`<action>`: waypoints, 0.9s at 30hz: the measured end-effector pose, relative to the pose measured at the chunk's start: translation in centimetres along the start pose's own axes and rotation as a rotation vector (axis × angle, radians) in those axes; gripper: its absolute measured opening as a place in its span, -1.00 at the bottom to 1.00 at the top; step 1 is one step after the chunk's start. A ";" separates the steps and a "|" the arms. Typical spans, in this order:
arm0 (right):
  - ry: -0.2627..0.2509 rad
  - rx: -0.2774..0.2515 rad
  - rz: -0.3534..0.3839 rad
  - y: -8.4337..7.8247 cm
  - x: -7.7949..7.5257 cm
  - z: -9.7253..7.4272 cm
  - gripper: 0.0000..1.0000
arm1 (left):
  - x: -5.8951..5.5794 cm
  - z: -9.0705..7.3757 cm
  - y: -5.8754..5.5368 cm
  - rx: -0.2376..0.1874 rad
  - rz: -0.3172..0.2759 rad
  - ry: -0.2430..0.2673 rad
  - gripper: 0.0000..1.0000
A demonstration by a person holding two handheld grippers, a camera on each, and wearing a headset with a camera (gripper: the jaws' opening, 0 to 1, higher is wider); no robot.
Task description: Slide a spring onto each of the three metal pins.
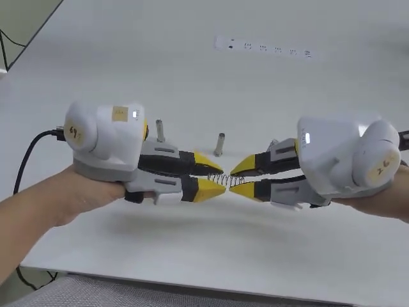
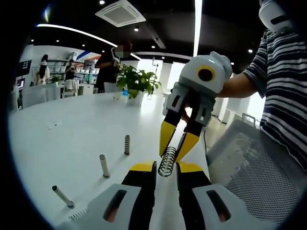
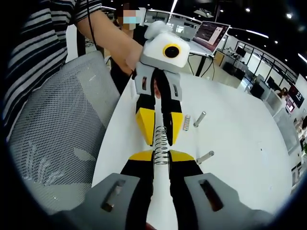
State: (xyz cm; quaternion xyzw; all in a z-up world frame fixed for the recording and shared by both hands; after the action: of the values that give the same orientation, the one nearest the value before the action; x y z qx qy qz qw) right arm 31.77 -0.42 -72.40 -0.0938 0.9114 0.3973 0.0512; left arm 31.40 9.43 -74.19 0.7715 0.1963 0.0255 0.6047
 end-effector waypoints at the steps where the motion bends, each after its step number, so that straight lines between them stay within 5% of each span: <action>1: 0.000 0.000 0.001 0.0 0.0 0.0 -0.75 | 0.0 0.0 0.0 0.000 0.000 0.000 -0.76; 27: 0.018 0.004 0.006 0.1 0.2 -0.1 -0.75 | -0.4 -0.2 0.1 -0.001 -0.004 -0.024 -0.85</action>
State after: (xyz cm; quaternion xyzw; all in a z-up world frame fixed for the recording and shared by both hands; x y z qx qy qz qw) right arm 31.54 -0.48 -72.33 -0.0944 0.9129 0.3949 0.0420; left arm 30.97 9.47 -73.90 0.7711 0.1906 0.0152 0.6073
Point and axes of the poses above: the centre of the closed fingertips' face, and the gripper's own axes: z roughly forward along the fingers, x roughly to its left, y roughly out of its top, the point moved 6 cm from there along -z, roughly backward along the fingers, and after that the axes turned 3 degrees about y, right-handed, at the moved point
